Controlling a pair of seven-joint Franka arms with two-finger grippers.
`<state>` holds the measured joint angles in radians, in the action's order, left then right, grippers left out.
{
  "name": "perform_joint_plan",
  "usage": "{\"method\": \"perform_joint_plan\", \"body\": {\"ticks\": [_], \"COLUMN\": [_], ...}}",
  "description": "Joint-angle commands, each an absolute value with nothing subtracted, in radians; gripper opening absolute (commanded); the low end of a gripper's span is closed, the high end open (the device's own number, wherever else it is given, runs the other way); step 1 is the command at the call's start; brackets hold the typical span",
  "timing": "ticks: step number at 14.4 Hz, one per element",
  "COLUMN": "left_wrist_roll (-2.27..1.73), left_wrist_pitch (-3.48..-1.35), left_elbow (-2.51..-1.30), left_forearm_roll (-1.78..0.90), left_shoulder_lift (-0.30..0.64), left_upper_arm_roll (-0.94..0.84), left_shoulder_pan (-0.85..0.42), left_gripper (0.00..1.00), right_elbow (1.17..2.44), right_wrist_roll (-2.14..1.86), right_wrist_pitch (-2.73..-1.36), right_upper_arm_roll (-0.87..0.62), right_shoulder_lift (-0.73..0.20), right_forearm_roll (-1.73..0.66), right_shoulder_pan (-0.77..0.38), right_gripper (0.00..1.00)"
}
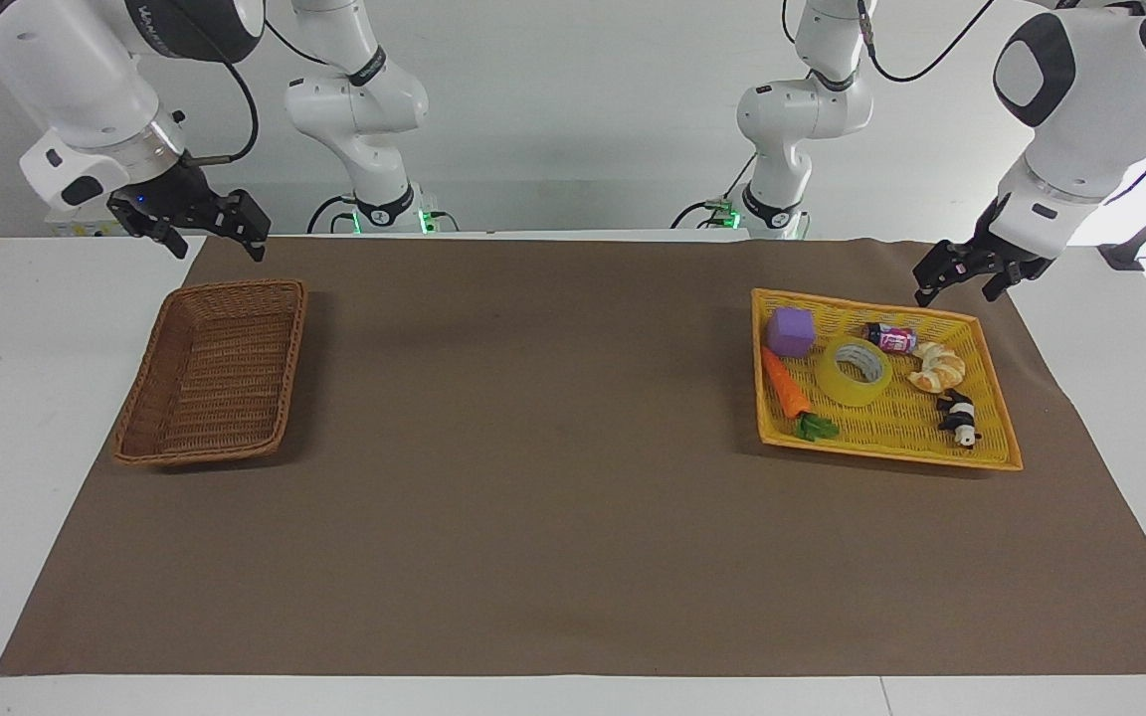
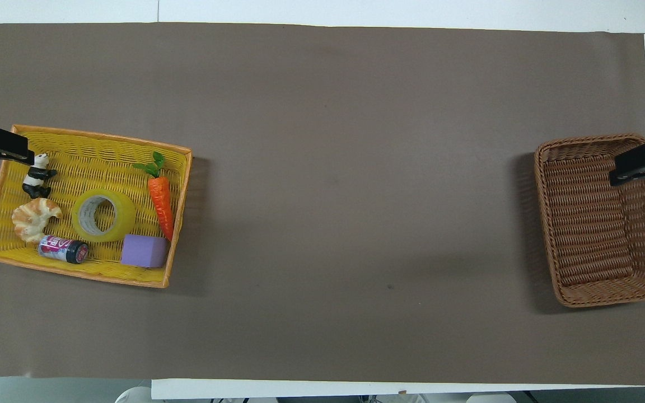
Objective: Move tape to another basket
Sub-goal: 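Reach the left gripper down into the yellow basket toward the tape roll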
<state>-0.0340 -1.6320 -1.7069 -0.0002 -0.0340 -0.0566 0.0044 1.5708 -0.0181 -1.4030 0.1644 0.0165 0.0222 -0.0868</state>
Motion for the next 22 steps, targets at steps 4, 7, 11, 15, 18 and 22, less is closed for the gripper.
{"method": "perform_joint_plan", "body": {"ticks": [4,7,11,15,18,22], "left_wrist_roll": [-0.049,-0.048,-0.019,0.023,0.087,0.107], "left_wrist_pitch": [-1.623,-1.792,-2.12,-2.298,-2.36,-2.381], "left_elbow": [-1.709,-1.903,-2.302,-2.379,-2.378,-2.384], "left_forearm_roll": [-0.006,-0.006,-0.006,-0.006,-0.006,-0.006], "left_shoulder_lift": [-0.044,-0.121,-0.189,-0.115,-0.072,-0.046], "left_upper_arm_roll": [-0.051,-0.051,-0.051,-0.051,-0.051,-0.051], "left_shoulder_pan": [-0.009,0.001,0.044,0.077,0.112,0.115], "left_gripper": [1.0,1.0,1.0,1.0,1.0,0.92], "right_elbow": [1.582,1.582,1.582,1.582,1.582,1.582], "right_wrist_roll": [-0.041,-0.041,-0.041,-0.041,-0.041,-0.041], "right_wrist_pitch": [-1.405,-1.405,-1.405,-1.405,-1.405,-1.405], "right_upper_arm_roll": [0.163,0.163,0.163,0.163,0.163,0.163], "right_shoulder_lift": [0.025,0.025,0.025,0.025,0.025,0.025], "right_forearm_roll": [0.008,0.008,0.008,0.008,0.008,0.008], "right_shoulder_pan": [-0.08,-0.08,-0.08,-0.08,-0.08,-0.08], "right_gripper": [0.99,0.99,1.0,0.99,0.99,1.0]}}
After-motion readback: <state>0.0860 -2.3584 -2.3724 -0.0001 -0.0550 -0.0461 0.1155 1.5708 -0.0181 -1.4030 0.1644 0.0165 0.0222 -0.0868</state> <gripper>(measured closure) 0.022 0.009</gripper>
